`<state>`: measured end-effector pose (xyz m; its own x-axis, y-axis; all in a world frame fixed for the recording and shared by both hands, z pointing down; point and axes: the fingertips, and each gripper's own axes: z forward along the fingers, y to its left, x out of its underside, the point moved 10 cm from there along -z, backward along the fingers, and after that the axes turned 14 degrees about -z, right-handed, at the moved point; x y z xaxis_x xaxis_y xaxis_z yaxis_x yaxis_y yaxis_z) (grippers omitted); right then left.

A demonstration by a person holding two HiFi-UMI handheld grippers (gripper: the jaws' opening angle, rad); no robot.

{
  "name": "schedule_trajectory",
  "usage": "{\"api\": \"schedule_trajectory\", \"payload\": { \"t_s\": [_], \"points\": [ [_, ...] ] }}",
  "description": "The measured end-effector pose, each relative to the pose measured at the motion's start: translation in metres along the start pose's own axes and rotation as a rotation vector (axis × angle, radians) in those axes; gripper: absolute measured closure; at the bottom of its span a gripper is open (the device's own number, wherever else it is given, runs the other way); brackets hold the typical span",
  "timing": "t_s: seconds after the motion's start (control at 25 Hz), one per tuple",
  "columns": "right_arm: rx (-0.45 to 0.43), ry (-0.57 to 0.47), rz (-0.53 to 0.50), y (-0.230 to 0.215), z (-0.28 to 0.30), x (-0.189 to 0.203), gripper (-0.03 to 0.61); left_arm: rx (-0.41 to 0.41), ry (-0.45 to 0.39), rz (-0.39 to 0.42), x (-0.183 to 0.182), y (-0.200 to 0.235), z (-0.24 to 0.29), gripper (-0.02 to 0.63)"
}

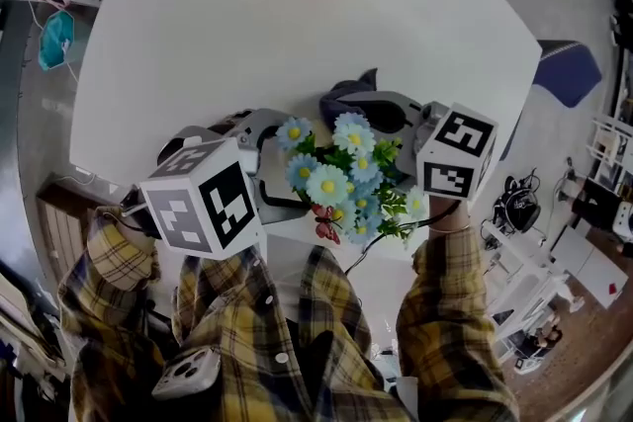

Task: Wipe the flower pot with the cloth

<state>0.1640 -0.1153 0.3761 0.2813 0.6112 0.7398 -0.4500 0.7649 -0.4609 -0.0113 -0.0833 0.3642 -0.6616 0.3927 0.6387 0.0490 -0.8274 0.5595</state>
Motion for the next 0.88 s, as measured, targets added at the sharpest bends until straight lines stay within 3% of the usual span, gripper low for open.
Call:
{"api": "schedule_trajectory", "payload": {
  "t_s": [0.28,0.52,0.68,0.88],
  "points": [
    [0.082,-0.037,0.039,0.004,-0.005,0.004,0.563,-0.048,-0.051,-0.014,0.005,-0.005,-0.003,0.215],
    [0.219,-0.072,0.079,0.011,-0.011,0.015,0.563,-0.230,-0.195,-0.200,0.042,-0.016,-0.021,0.215],
    [0.289,-0.132,0.146,0.021,-0.011,0.016,0.563,-0.333,-0.261,-0.304,0.072,-0.048,-0.019,0.215],
    [0.443,-0.222,0.237,0.034,-0.017,0.031,0.563,-0.440,-0.386,-0.393,0.075,-0.086,0.009,0.215]
  ]
}}
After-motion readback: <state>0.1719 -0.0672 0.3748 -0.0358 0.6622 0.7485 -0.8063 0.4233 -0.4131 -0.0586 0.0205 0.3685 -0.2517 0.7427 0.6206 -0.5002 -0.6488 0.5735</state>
